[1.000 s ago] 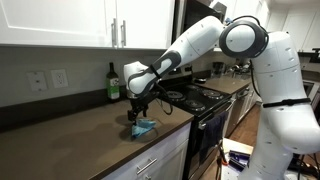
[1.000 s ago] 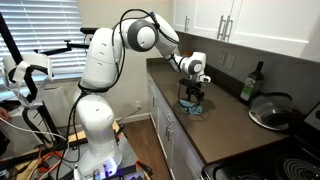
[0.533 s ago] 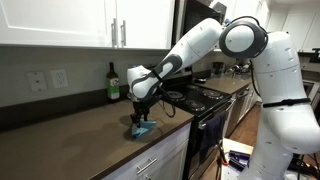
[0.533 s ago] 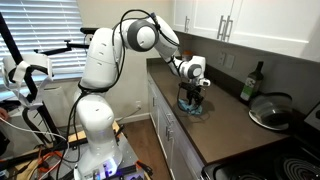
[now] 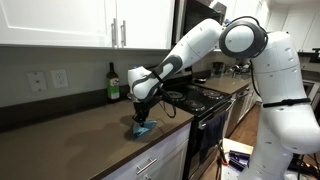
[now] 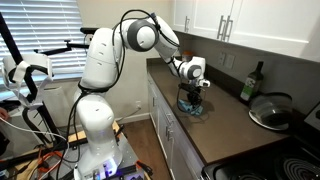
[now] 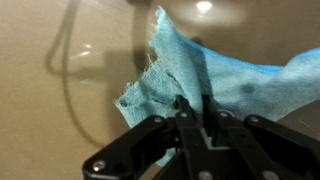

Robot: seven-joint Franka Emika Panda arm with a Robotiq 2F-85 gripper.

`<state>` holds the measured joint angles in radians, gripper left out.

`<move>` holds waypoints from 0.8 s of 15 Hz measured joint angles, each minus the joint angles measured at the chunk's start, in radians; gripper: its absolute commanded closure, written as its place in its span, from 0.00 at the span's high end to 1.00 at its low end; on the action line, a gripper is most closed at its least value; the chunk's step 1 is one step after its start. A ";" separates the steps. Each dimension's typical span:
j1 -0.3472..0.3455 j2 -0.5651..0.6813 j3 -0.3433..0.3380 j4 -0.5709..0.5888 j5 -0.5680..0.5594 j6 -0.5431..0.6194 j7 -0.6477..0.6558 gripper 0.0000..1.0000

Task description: Use the cloth to wipe the counter

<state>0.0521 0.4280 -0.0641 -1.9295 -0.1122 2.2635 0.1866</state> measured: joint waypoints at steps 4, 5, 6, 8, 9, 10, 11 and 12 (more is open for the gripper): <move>0.001 0.000 -0.003 0.000 -0.003 0.000 0.000 0.03; 0.002 0.000 -0.003 -0.001 -0.008 -0.001 0.000 0.03; 0.004 0.001 -0.003 -0.001 -0.014 -0.001 0.000 0.03; 0.010 0.003 -0.002 -0.001 -0.029 -0.003 0.000 0.03; 0.014 0.003 -0.002 -0.001 -0.039 -0.004 0.000 0.03; 0.019 0.004 -0.001 -0.001 -0.051 -0.006 0.000 0.03; 0.024 0.004 0.001 -0.001 -0.062 -0.008 0.000 0.03; 0.031 0.005 0.002 0.000 -0.071 -0.011 -0.001 0.03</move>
<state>0.0830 0.4326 -0.0621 -1.9295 -0.1835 2.2522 0.1855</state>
